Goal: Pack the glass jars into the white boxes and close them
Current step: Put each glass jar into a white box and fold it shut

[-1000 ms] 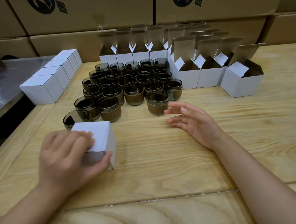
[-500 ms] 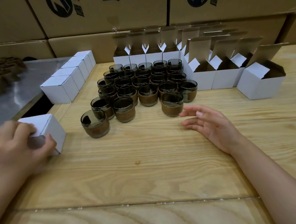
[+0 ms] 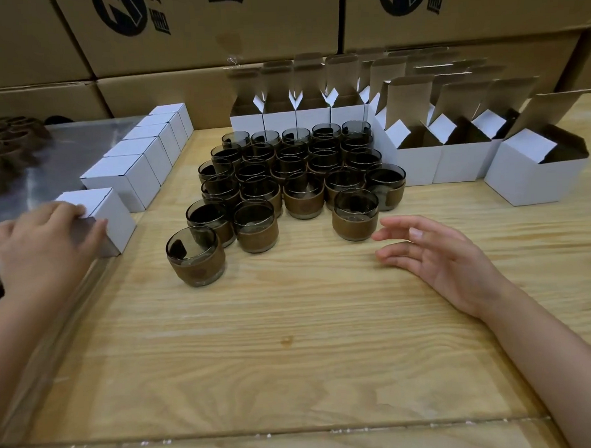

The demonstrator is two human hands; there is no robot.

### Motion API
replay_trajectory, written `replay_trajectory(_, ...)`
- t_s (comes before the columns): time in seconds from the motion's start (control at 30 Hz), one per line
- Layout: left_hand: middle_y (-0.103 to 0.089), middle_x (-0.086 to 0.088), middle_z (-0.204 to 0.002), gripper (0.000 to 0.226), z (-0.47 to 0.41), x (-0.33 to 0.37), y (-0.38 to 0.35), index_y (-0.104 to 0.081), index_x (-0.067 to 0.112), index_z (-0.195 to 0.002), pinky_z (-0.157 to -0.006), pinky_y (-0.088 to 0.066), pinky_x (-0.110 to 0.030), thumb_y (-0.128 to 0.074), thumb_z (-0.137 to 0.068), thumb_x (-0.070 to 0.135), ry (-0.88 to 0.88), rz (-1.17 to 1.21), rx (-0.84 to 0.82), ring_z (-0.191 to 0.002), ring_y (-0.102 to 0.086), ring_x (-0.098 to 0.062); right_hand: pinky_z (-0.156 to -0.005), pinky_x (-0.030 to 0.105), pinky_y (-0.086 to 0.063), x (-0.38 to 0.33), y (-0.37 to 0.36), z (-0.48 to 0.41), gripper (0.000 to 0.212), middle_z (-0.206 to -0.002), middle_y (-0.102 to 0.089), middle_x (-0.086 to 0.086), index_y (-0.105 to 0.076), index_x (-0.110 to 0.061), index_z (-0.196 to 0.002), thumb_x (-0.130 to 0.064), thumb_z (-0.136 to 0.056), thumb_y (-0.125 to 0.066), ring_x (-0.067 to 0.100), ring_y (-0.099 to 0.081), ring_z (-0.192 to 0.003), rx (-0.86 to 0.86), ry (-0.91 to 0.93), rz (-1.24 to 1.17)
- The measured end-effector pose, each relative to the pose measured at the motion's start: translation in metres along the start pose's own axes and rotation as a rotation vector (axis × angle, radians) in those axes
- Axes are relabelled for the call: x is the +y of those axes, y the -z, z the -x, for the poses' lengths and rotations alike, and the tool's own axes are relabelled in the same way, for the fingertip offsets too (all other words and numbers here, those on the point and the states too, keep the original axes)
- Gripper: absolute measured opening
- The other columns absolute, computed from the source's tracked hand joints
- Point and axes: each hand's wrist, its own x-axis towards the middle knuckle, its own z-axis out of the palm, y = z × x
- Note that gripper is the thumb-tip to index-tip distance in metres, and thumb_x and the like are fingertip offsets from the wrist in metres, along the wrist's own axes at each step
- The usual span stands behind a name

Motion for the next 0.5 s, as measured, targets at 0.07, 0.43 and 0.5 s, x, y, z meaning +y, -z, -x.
replay_trajectory(0.07,-0.060,-0.017,-0.115,0.050,-0.006,0.008,-0.001,-0.057,0.015,-0.109,-0.098,-0.037,-0.054,-0.044,-0.085,0.057,-0.017,-0.032,-0.027,-0.109,-0.050,-0.037,-0.083,0.034,-0.055,0.000,0.001,-0.001,0.042,-0.110,-0.066,0.019,-0.063,-0.005,-0.115,-0.022,-0.077,-0.056,0.031,-0.064,-0.095,0.006,0.000,0.001)
replay_trajectory(0.43,-0.057,-0.016,-0.122,0.074,-0.028,0.025,0.011,-0.059,0.013,-0.122,-0.097,-0.043,-0.054,-0.048,-0.060,0.051,0.080,-0.106,-0.285,-0.114,-0.052,-0.042,-0.086,0.036,-0.055,0.000,0.000,-0.001,0.048,-0.110,-0.065,0.020,-0.063,-0.004,-0.115,-0.026,-0.072,-0.063,0.031,-0.064,-0.095,0.015,-0.010,-0.015)
replay_trajectory(0.5,-0.056,-0.020,-0.126,0.077,-0.033,0.029,0.018,-0.058,0.010,-0.127,-0.101,-0.039,-0.053,-0.049,-0.058,0.043,0.056,-0.113,-0.332,-0.119,-0.050,-0.042,-0.086,0.036,-0.055,0.000,-0.001,-0.001,0.044,-0.110,-0.065,0.019,-0.062,-0.004,-0.116,-0.023,-0.076,-0.061,0.031,-0.064,-0.095,0.013,-0.009,-0.011)
